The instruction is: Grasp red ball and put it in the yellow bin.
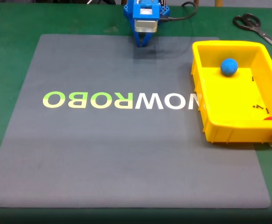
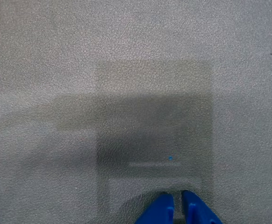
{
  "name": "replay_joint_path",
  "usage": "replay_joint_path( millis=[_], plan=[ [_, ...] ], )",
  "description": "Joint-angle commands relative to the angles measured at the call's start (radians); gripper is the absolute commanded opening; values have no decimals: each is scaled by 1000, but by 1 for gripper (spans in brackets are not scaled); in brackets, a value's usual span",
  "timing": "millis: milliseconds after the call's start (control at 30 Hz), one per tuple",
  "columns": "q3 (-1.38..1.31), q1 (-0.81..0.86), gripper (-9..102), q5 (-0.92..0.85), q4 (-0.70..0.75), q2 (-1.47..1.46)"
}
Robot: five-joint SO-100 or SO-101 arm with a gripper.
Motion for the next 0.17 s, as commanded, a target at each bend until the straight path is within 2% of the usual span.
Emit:
replay_joint_path(
  millis=[0,133],
  plan=[
    [31,9,0,8,-6,14],
    [31,11,0,8,-6,14]
  ],
)
